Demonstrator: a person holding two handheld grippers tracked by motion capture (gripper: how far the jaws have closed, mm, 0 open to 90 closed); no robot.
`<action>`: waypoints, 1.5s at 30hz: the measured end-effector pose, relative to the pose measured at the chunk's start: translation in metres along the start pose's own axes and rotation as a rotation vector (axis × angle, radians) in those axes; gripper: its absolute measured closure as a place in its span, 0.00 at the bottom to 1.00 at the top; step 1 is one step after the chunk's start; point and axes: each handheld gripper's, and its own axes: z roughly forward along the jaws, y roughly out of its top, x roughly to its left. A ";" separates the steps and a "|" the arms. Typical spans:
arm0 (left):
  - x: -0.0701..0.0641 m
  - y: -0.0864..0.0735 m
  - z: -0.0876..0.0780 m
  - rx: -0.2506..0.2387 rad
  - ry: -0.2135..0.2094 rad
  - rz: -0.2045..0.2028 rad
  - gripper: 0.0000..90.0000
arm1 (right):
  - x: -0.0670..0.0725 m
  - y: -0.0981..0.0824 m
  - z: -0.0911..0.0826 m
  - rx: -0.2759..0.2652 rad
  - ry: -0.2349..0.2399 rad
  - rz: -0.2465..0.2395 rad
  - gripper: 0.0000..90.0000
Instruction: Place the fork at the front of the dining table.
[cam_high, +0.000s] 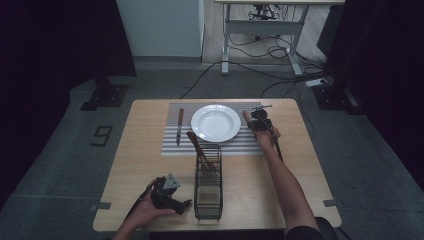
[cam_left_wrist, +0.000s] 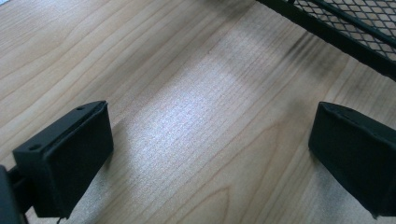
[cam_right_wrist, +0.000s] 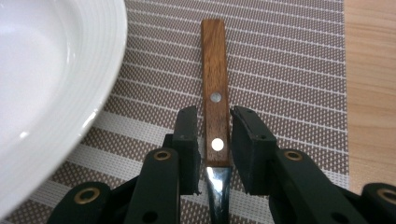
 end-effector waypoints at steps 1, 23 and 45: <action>0.000 0.000 0.000 0.000 0.000 0.000 0.00 | 0.000 0.000 0.001 0.005 0.001 -0.002 0.80; 0.000 0.000 0.000 0.000 0.000 0.000 0.00 | -0.007 0.008 0.009 0.000 -0.001 0.007 0.80; 0.000 0.000 0.000 0.000 0.000 0.000 0.00 | -0.017 -0.032 -0.034 0.037 0.106 0.001 0.66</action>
